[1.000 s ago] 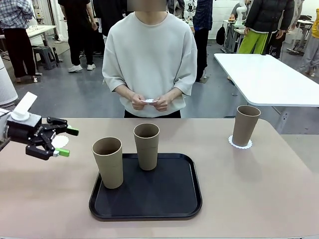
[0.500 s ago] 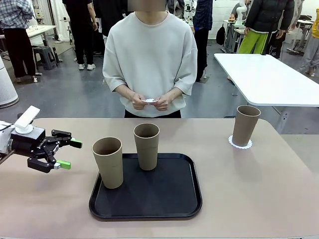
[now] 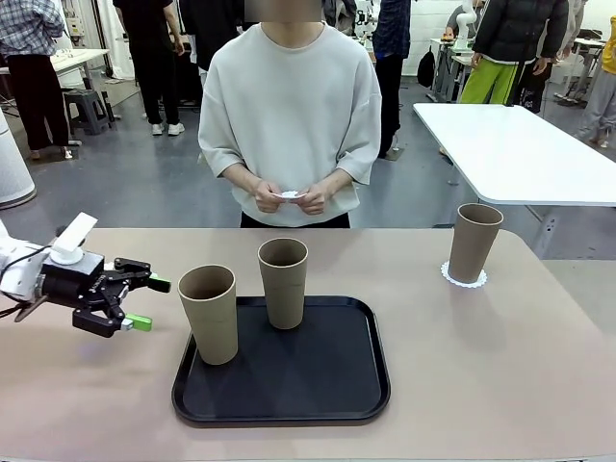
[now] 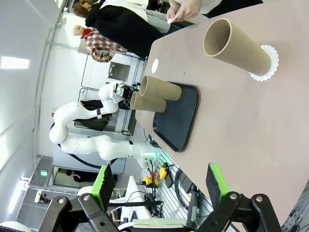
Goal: Place coasters on the table and set cups on them.
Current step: Take one Reusable plastic cup from the Flat Tray and place it on a coaster set by the human.
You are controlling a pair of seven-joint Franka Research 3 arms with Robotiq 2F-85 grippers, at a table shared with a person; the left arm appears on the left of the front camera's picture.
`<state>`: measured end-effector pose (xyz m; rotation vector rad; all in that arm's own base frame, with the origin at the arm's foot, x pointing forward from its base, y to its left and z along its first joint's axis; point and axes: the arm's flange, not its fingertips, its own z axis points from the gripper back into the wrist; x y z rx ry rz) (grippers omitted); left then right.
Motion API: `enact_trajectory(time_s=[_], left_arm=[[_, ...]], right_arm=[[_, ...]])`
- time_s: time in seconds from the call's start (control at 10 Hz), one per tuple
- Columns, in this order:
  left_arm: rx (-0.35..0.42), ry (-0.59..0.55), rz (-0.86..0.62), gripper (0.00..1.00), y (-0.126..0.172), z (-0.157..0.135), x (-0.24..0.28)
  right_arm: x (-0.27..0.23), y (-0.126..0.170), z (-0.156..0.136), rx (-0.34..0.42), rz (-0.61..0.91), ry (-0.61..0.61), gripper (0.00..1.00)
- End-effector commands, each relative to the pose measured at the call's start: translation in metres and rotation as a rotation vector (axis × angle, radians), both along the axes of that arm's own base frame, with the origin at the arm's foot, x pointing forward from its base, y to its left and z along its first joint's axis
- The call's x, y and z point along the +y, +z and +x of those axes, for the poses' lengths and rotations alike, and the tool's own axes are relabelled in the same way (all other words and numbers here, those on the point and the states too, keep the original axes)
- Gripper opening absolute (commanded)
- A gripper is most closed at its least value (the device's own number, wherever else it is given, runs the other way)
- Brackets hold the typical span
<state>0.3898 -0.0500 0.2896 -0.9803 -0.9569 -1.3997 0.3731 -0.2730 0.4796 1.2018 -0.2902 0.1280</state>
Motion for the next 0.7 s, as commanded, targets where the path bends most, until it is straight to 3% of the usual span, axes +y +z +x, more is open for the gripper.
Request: enact_trajectory(time_s=[0.0, 0.6], left_arm=[[-0.016, 0.001, 0.007, 1.0, -0.009, 0.011, -0.014], [-0.016, -0.058, -0.029, 1.0, -0.022, 0.019, -0.042]], right_arm=[[0.0, 0.001, 0.0, 0.011, 0.005, -0.002, 1.0], [0.0, 0.001, 0.0, 0.011, 0.005, -0.002, 1.0]])
